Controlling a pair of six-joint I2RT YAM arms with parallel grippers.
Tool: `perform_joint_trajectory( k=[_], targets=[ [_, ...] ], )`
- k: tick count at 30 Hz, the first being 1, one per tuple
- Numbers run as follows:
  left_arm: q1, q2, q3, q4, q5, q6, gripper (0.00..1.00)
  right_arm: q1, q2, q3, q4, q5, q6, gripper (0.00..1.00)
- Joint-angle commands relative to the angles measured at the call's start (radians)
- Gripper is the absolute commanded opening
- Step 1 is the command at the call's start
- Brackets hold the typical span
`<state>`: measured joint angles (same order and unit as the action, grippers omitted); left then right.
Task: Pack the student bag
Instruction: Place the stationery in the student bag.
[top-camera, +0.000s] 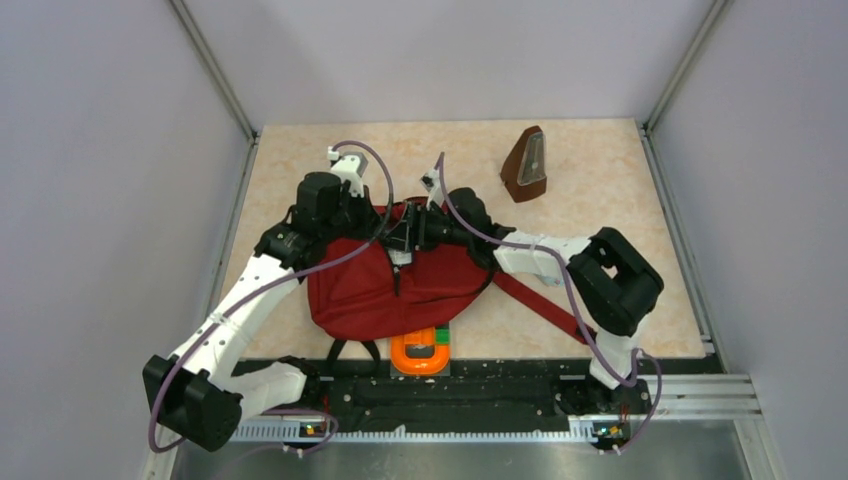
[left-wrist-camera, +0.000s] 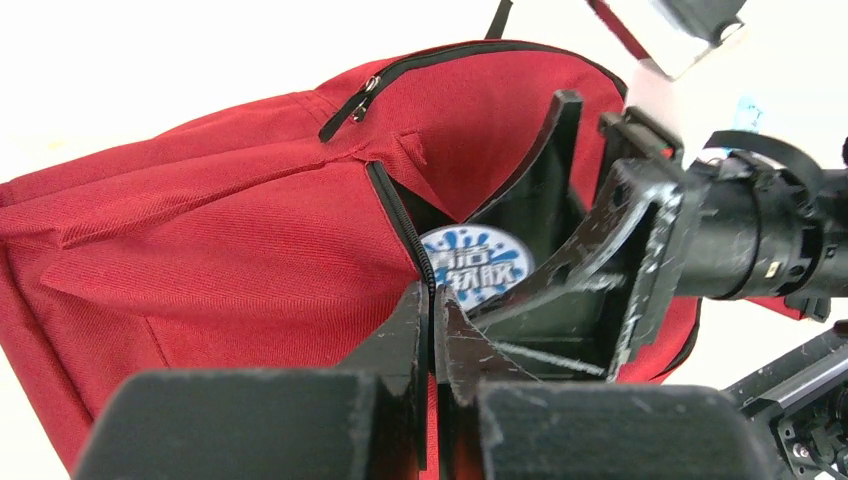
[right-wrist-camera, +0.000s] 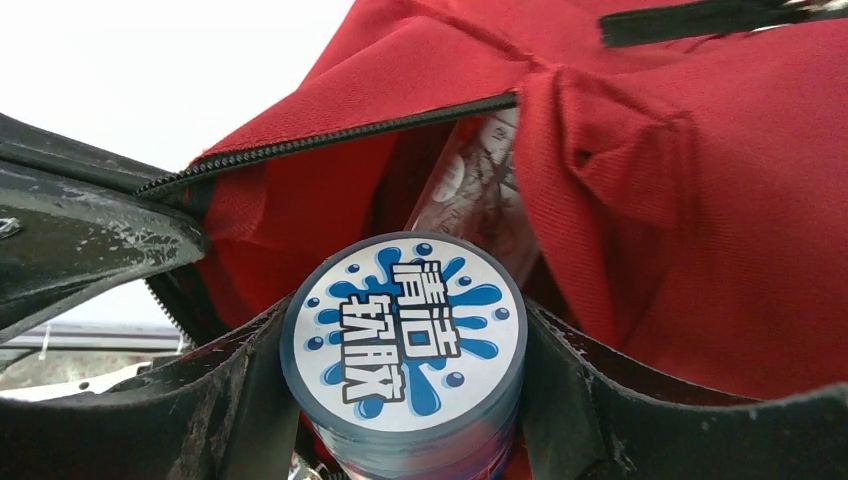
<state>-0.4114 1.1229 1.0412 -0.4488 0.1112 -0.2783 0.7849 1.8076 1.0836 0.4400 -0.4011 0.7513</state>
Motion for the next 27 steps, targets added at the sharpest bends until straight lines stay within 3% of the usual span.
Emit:
perform_joint_trajectory(
  k=[1,4,8,16,22,27],
  targets=[
    [-0.003,-0.053,0.009,0.126,0.033,-0.006,0.00,0.054,0.031,0.085,0.160,-0.008,-0.007,0.14],
    [-0.003,-0.056,0.006,0.133,0.045,-0.011,0.00,0.075,0.081,0.121,0.183,-0.044,-0.004,0.20],
    [-0.003,-0.057,0.007,0.129,0.034,-0.009,0.00,0.076,0.068,0.107,0.197,-0.045,-0.025,0.61],
    [-0.003,-0.063,0.008,0.127,0.025,-0.005,0.00,0.073,-0.057,0.072,0.003,0.082,-0.205,0.96],
    [-0.003,-0.064,0.006,0.127,0.022,-0.004,0.00,0.051,-0.127,0.004,-0.007,0.145,-0.208,0.97],
    [-0.004,-0.067,0.007,0.127,0.023,-0.005,0.00,0.016,-0.126,-0.034,-0.003,0.135,-0.176,0.79]
  ],
)
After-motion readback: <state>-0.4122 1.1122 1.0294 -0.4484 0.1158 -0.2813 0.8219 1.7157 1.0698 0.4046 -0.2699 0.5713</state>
